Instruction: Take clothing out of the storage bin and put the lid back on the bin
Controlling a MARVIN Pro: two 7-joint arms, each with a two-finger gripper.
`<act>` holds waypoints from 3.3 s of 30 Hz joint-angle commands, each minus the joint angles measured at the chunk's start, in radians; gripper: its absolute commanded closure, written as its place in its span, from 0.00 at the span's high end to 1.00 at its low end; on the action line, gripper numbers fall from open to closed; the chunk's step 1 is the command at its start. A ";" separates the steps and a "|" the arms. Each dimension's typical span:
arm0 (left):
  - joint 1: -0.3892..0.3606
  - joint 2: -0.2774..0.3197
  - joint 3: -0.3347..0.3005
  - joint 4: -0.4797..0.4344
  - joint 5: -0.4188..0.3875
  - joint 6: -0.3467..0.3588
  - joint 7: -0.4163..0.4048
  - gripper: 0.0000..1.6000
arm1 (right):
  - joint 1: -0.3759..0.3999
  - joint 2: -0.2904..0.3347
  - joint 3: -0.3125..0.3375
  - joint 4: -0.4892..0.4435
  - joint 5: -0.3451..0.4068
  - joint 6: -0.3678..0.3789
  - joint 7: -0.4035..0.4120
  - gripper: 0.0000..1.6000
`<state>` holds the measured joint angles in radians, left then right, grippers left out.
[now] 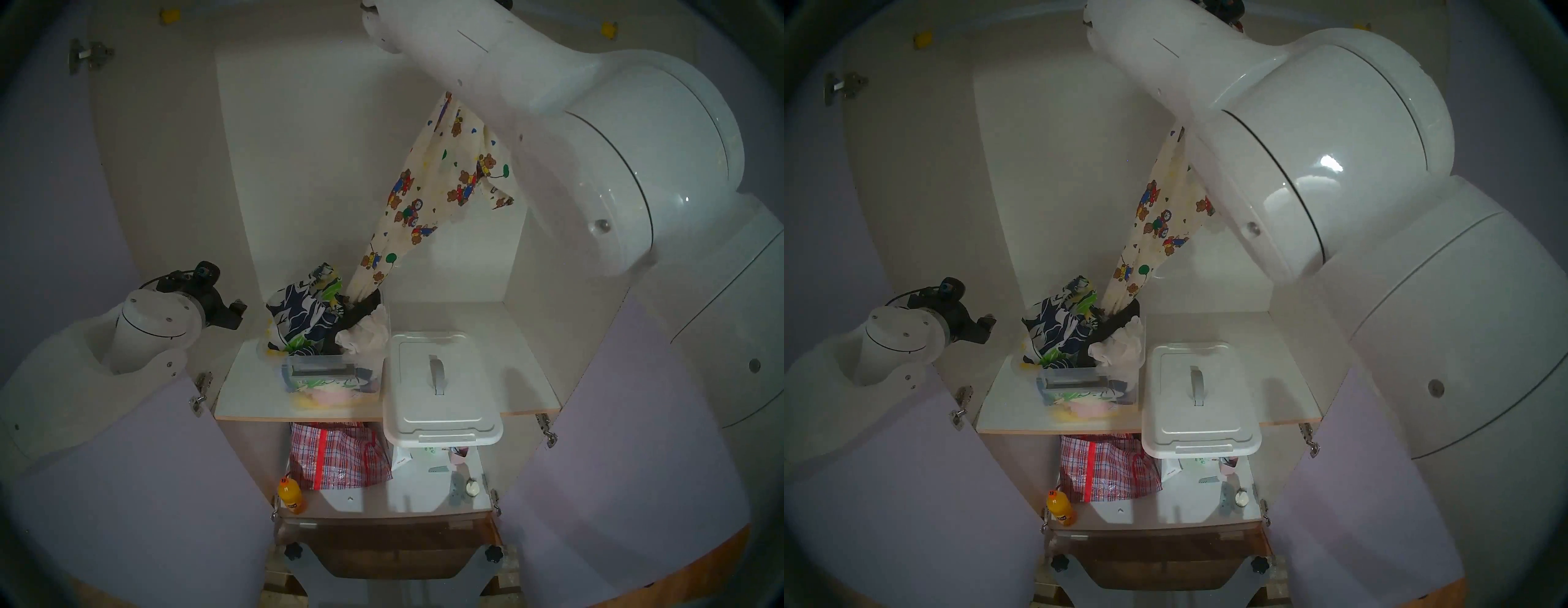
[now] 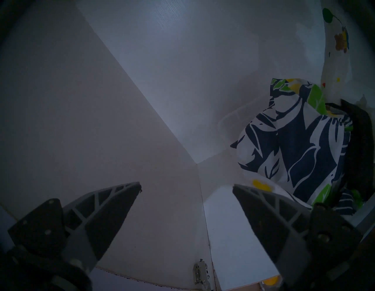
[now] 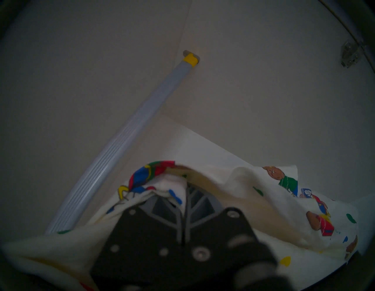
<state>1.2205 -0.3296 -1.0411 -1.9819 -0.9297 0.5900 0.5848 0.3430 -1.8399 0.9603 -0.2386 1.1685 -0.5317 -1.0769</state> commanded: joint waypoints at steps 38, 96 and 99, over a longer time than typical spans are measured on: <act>-0.014 0.007 -0.003 -0.009 0.002 -0.010 0.030 1.00 | 0.065 0.129 -0.047 0.049 -0.019 -0.002 0.063 0.00; -0.017 0.013 -0.007 -0.024 -0.001 -0.045 0.058 1.00 | -0.382 0.234 0.023 0.091 0.124 0.574 0.379 0.00; -0.016 0.012 -0.006 -0.024 -0.002 -0.046 0.059 1.00 | -0.393 0.249 0.020 0.092 0.124 0.652 0.405 0.00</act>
<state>1.2244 -0.3283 -1.0241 -1.9933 -0.9348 0.5572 0.6440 -0.0660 -1.6220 0.9890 -0.1298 1.3000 0.0784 -0.7272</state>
